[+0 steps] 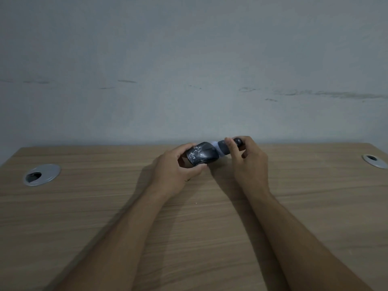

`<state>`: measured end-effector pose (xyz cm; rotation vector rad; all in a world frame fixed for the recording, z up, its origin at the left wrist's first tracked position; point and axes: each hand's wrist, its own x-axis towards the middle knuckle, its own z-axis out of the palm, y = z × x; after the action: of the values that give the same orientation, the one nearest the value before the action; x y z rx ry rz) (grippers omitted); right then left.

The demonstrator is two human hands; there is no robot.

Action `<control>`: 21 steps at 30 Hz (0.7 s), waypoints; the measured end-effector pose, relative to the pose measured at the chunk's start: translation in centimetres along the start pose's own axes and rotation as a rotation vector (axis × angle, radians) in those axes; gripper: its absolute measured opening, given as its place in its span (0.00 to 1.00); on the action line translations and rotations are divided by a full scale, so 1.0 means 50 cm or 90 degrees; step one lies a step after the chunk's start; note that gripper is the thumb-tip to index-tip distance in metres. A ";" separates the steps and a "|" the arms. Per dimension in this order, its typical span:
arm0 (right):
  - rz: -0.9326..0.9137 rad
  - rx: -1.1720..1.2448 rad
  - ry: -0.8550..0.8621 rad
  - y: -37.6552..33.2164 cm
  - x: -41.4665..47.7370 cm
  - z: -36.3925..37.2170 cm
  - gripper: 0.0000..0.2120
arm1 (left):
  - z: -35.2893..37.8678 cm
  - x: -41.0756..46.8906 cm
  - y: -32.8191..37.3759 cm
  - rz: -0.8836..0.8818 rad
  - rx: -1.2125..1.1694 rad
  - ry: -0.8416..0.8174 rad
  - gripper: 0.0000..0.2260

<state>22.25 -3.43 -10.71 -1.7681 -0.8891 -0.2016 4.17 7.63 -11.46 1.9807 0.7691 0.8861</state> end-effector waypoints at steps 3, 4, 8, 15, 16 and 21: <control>-0.046 0.036 0.031 -0.023 -0.012 -0.008 0.11 | -0.001 0.002 -0.001 0.009 0.017 0.014 0.25; -0.068 0.037 0.015 -0.028 -0.019 -0.007 0.11 | -0.003 0.003 -0.002 0.011 0.019 0.019 0.25; -0.054 0.022 -0.015 -0.020 -0.017 0.004 0.10 | -0.010 0.003 -0.005 0.015 0.022 0.017 0.26; -0.098 0.048 -0.033 -0.021 -0.022 -0.011 0.11 | -0.012 0.002 0.005 0.007 0.027 -0.003 0.28; -0.089 0.037 -0.024 -0.018 -0.019 -0.010 0.11 | -0.011 0.002 0.003 0.006 0.025 -0.011 0.29; -0.075 0.041 -0.012 -0.019 -0.012 -0.012 0.08 | -0.009 0.004 -0.006 -0.008 0.005 -0.036 0.29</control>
<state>21.37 -4.11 -10.09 -1.6626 -1.0033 -0.2302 3.84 8.11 -11.46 1.9969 0.7526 0.8179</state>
